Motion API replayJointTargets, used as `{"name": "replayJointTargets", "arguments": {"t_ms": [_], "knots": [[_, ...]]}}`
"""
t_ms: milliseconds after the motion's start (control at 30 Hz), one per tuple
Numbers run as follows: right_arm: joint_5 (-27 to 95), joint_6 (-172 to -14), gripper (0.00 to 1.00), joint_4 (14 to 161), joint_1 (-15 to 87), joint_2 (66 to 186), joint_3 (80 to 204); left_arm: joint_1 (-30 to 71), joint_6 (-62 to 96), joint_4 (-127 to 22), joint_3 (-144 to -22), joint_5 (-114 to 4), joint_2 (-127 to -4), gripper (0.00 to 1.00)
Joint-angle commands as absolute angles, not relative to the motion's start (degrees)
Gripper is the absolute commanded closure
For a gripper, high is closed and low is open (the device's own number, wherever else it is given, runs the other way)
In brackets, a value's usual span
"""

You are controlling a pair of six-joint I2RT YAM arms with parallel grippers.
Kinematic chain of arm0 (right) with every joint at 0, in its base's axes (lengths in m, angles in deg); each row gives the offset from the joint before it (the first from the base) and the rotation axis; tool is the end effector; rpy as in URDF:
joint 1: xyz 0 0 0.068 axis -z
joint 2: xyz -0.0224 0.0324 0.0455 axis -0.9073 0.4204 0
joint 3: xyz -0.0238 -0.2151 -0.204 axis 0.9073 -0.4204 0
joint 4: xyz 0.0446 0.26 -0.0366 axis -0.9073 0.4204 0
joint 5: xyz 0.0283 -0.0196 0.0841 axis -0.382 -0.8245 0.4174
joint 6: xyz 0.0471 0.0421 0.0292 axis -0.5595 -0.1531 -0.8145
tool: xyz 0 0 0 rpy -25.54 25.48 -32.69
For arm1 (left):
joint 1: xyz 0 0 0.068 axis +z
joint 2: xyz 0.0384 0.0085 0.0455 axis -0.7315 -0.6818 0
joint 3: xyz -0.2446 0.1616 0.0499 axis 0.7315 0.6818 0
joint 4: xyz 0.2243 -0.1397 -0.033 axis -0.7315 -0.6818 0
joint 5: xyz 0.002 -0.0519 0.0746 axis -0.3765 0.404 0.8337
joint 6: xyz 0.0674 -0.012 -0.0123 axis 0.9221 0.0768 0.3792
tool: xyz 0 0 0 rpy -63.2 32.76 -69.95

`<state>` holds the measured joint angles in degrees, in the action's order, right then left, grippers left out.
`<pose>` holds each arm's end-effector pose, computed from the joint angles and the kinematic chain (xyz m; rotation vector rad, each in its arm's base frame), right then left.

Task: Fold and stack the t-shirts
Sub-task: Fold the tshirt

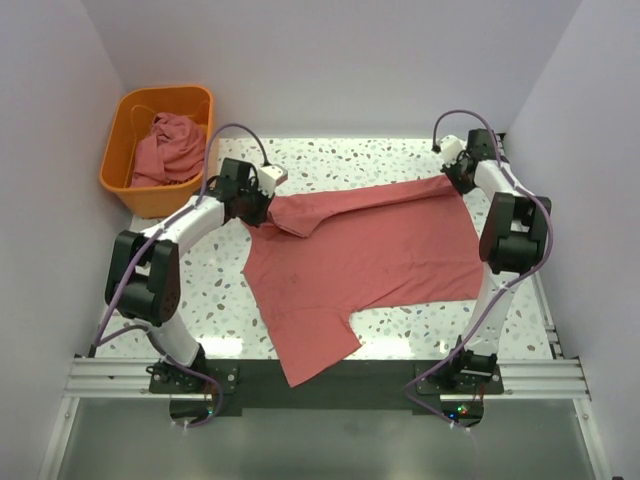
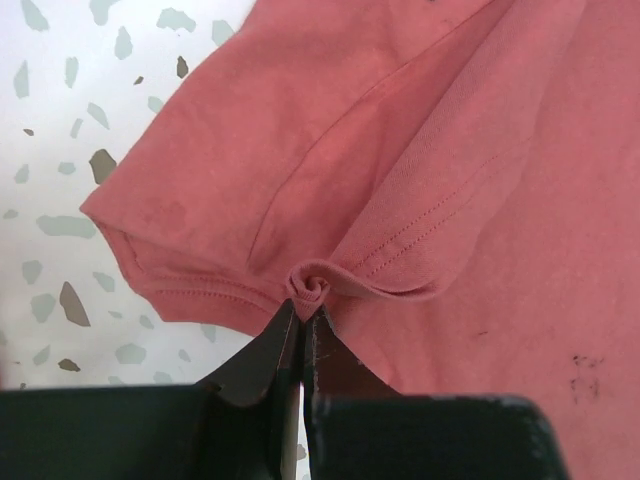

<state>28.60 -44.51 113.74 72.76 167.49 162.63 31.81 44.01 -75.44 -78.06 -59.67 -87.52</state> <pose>0.5006 -0.0646 0.1944 -0.7541 2.4109 -0.3033 0.3675 -0.1130 0.2250 0.7446 2.3402 -0.2781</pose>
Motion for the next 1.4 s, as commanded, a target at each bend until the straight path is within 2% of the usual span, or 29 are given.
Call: {"name": "replayJointTargets", "arguments": {"t_ms": [0,400,433,467,500,533,567,600,700,833,967,1100,1367], "knots": [[27.7,-43.2,1.0,114.5,73.0,168.2,164.7,31.7,43.2,-75.2,-78.8,-60.0,-88.9,1.0],[26.8,-40.2,1.0,116.9,72.9,167.0,164.9,31.7,47.6,-80.8,-82.2,-62.4,-88.3,0.98],[26.7,-40.0,0.96,118.9,72.8,167.5,165.3,31.7,48.4,-81.8,-82.7,-63.3,-88.4,0.95],[26.7,-39.8,0.9,120.0,72.9,167.6,166.4,31.7,49.1,-83.7,-83.0,-64.1,-88.5,0.85],[27.5,-39.4,0.78,123.4,72.9,167.7,167.1,31.7,50.7,-84.8,-83.3,-65.9,-88.2,0.81],[27.7,-39.0,0.71,124.9,72.9,167.2,167.6,31.7,51.6,-86.0,-83.6,-66.7,-87.9,0.77],[28.0,-38.7,0.45,125.9,72.9,166.5,167.7,31.6,52.6,-87.6,-83.7,-67.5,-86.6,0.67],[28.2,-38.6,0.35,126.5,73.0,165.6,167.4,31.7,52.8,-88.0,-83.7,-67.7,-85.9,0.63],[30.3,-39.2,0.26,127.8,73.0,161.2,166.7,32.0,52.6,-88.2,-84.1,-67.9,-83.1,0.56],[33.3,-42.6,0.28,132.2,72.8,162.0,171.7,32.2,49.8,-86.4,-85.6,-68.0,-83.8,0.53],[33.6,-46.0,0.47,135.5,70.9,169.3,178.8,32.7,44.8,-84.5,-88.9,-69.1,-89.0,0.54],[31.8,-49.1,0.55,134.6,68.6,173.7,181.1,32.7,41.7,-80.1,-90.5,-66.5,-92.8,0.55],[25.6,-48.9,0.6,131.7,66.7,178.6,180.3,32.8,40.9,-82.6,-96.3,-58.9,-103.6,0.62]]}}
